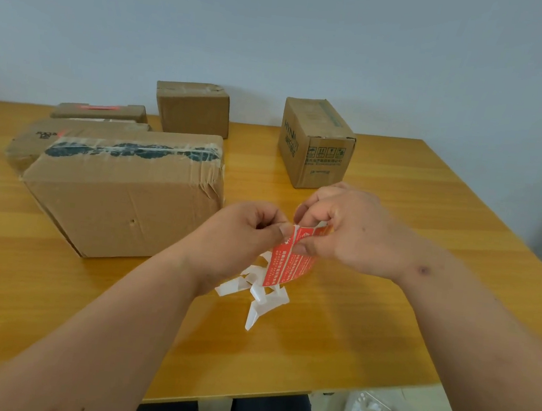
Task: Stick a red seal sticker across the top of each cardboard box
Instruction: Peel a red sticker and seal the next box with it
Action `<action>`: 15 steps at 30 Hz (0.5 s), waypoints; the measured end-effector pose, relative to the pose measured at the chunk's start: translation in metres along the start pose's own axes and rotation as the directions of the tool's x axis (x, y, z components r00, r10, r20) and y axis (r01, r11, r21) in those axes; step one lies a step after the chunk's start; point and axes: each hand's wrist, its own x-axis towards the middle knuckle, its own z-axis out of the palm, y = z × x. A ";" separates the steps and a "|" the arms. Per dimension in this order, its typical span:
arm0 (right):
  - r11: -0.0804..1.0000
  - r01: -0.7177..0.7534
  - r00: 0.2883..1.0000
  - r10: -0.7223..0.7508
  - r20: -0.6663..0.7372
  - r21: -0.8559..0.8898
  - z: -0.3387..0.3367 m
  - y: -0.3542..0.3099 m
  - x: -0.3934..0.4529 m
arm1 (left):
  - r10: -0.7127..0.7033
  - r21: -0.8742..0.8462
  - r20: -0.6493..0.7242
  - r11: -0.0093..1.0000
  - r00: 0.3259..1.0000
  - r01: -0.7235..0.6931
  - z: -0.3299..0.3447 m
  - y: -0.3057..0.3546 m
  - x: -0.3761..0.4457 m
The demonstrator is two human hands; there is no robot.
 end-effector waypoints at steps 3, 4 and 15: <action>1.000 -0.021 1.000 0.021 -0.009 -0.012 -0.002 -0.001 0.001 | -0.002 -0.008 0.002 1.000 1.000 0.002 -0.002 0.001 0.001; 1.000 -0.022 1.000 0.022 -0.011 -0.011 -0.002 -0.002 0.002 | -0.003 -0.026 0.007 1.000 1.000 0.003 -0.003 0.003 0.001; 0.999 -0.017 0.999 0.015 -0.037 -0.044 0.001 -0.002 0.004 | -0.039 -0.011 -0.068 0.999 0.997 0.038 -0.003 0.006 0.004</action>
